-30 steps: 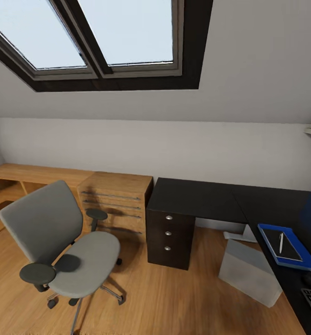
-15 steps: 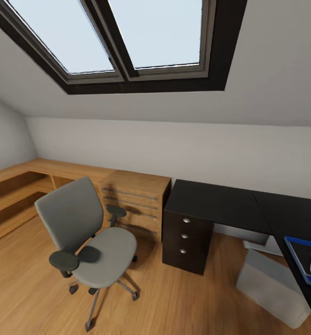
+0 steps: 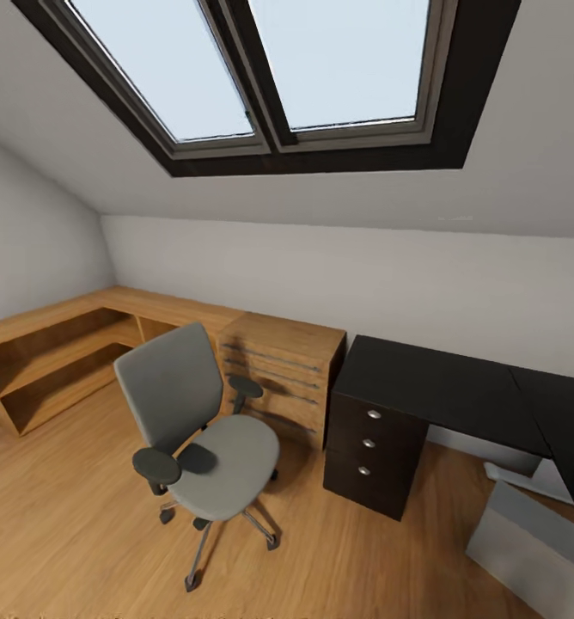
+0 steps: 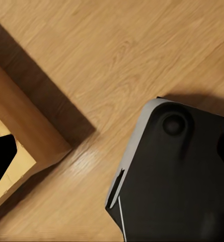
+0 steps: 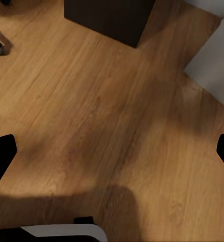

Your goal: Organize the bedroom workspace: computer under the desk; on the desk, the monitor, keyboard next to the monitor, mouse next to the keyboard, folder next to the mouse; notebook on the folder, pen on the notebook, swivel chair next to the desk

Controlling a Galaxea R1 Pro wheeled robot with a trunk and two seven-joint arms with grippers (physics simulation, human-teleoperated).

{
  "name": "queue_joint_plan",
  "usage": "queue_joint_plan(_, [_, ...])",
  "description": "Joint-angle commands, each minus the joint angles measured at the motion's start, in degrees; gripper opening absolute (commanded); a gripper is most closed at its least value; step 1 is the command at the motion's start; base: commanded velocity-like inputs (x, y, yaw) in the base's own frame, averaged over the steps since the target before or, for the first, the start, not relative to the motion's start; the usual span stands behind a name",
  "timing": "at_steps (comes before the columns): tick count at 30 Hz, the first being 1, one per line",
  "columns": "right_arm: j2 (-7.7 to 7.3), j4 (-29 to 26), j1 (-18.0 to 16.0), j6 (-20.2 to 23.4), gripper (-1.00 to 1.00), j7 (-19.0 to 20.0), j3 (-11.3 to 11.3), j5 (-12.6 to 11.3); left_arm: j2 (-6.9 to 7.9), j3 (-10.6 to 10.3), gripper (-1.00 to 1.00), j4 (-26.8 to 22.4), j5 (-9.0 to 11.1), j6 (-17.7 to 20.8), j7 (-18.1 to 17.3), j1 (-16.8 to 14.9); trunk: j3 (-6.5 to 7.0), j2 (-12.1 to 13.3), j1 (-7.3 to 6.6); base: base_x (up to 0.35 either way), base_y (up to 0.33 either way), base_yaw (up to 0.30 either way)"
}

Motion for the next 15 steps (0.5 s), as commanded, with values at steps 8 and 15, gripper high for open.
queue_joint_plan(8, [-0.05,0.1,-0.1,0.0,1.0,-0.1,0.5,-0.2,-0.19,0.0,1.0,0.0,-0.4,0.0,0.3,0.0,0.7,3.1,-1.74,0.0,0.0,0.021])
queue_joint_plan(15, [0.03,0.1,-0.1,-0.2,1.0,-0.1,0.5,-0.3,-0.12,0.0,1.0,0.0,-0.3,0.1,0.3,0.0,1.96,5.9,-3.28,0.0,0.0,0.132])
